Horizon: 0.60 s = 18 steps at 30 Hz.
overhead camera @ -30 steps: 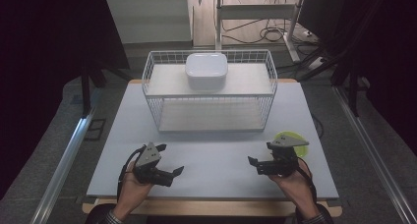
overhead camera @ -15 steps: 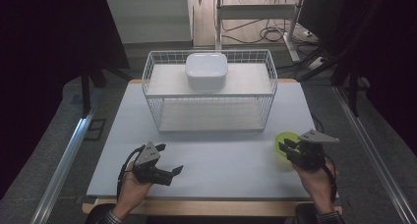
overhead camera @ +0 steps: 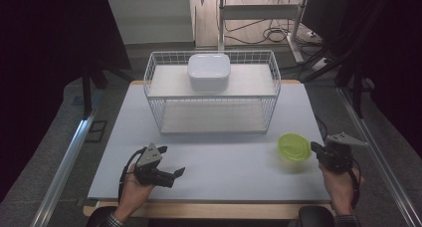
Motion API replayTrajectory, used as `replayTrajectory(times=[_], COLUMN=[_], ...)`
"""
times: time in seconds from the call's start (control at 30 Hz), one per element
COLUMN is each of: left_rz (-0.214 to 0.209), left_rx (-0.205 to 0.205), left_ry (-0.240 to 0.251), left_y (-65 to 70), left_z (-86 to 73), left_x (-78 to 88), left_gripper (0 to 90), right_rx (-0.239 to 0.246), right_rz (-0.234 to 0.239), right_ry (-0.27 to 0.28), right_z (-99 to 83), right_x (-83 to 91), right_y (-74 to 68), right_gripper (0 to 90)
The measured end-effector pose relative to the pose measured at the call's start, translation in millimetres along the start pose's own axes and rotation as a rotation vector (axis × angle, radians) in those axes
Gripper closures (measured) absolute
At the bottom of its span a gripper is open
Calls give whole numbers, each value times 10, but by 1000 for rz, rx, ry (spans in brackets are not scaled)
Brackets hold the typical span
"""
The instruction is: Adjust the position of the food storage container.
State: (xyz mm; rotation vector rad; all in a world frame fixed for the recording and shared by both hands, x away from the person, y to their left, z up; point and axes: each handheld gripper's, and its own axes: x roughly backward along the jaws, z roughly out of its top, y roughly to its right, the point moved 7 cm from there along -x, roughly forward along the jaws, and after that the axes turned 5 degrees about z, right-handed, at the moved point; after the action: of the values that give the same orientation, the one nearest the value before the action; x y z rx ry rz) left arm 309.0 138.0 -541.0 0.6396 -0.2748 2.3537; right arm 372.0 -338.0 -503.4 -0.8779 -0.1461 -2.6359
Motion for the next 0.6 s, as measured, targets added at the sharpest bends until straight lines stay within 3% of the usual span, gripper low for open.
replayTrajectory(times=[0.23,0.6], left_rz=[-5,-13], left_rx=[5,4], left_ry=[-10,-23], left_y=[-1,11], left_z=[-15,-29], left_x=[-18,-42], left_gripper=[30,31], right_rx=[-19,-23], right_rz=[-32,-14], right_ry=[-33,-49], right_z=[-92,-108], right_x=[-110,-189], right_y=[135,74], right_gripper=[896,895])
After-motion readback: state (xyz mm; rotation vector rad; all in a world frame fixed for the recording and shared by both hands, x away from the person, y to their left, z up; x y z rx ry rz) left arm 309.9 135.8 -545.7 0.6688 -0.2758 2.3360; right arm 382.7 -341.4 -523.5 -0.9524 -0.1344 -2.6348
